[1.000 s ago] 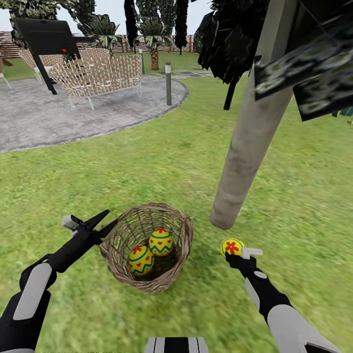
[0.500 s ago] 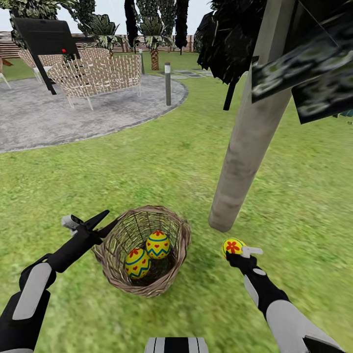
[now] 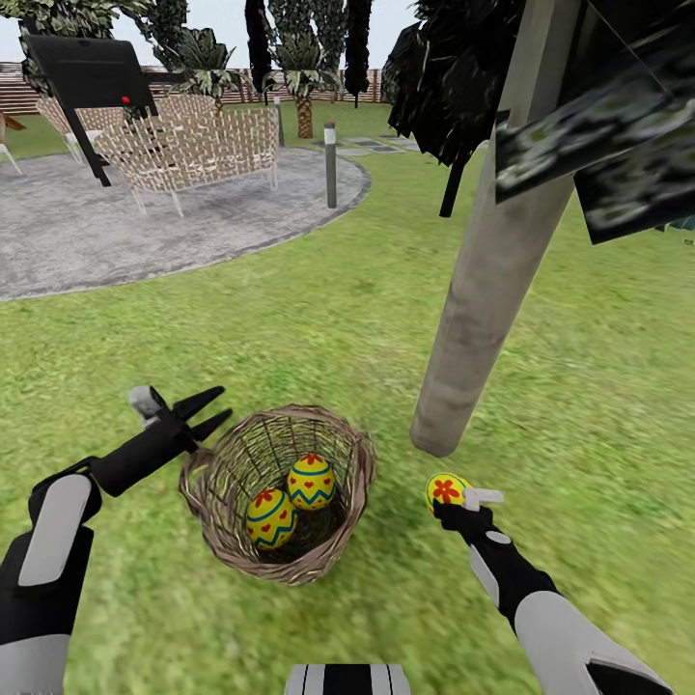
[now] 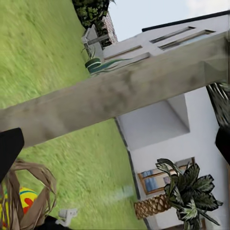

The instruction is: Take the three Easter eggs out of the wicker basket on the lawn in the garden, then place them on the lawn next to a single tree (choose any tree) so that all three eggs are next to the same tree and none are left in the basket.

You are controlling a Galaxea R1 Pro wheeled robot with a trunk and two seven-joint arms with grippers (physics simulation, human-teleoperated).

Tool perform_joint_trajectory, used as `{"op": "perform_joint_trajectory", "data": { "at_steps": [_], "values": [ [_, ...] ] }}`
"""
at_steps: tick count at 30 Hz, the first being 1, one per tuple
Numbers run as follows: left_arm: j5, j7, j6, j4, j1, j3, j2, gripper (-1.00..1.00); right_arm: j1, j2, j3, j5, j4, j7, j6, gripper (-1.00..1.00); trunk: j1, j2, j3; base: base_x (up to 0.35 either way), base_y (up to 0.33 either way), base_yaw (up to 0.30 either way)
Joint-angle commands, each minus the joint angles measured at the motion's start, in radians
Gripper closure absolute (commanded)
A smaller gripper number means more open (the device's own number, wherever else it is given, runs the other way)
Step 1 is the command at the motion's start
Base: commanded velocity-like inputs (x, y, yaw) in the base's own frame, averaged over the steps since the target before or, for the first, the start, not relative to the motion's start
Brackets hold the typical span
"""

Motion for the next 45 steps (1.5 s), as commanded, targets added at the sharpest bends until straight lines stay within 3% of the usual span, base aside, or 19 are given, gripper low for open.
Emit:
{"op": "perform_joint_trajectory", "data": {
  "at_steps": [1,7,25,33,37,45],
  "values": [
    [0.003,-0.003,-0.001,-0.006,0.002,0.002,0.000,-1.00,0.000,0.000,0.001,0.001,0.000,0.000,0.000,1.00,0.000,0.000,0.000,0.000,0.000,0.000],
    [0.035,-0.012,-0.001,-0.015,0.005,0.007,0.001,-1.00,0.000,-0.001,0.002,0.002,0.000,0.001,-0.001,1.00,0.000,0.000,0.000,0.000,0.000,0.000],
    [0.041,-0.013,0.001,-0.025,0.005,0.001,0.001,-1.00,-0.002,-0.003,0.004,0.004,-0.020,-0.019,0.000,1.00,0.008,-0.004,-0.070,0.000,0.000,0.000],
    [0.048,-0.046,0.001,-0.025,0.005,0.000,0.001,-1.00,-0.121,-0.009,0.007,0.004,0.124,-0.052,0.002,1.00,0.012,-0.006,-0.101,0.000,0.000,0.000],
    [0.048,-0.077,0.002,-0.025,0.005,-0.001,0.001,-1.00,-0.142,-0.009,0.007,0.003,0.148,-0.073,0.001,1.00,0.014,-0.007,-0.116,0.000,0.000,0.000],
    [0.049,-0.081,0.002,-0.025,0.005,-0.001,0.001,-1.00,-0.149,-0.008,0.007,0.006,0.161,-0.088,-0.001,1.00,0.017,-0.009,-0.147,0.000,0.000,0.000]
  ]
}}
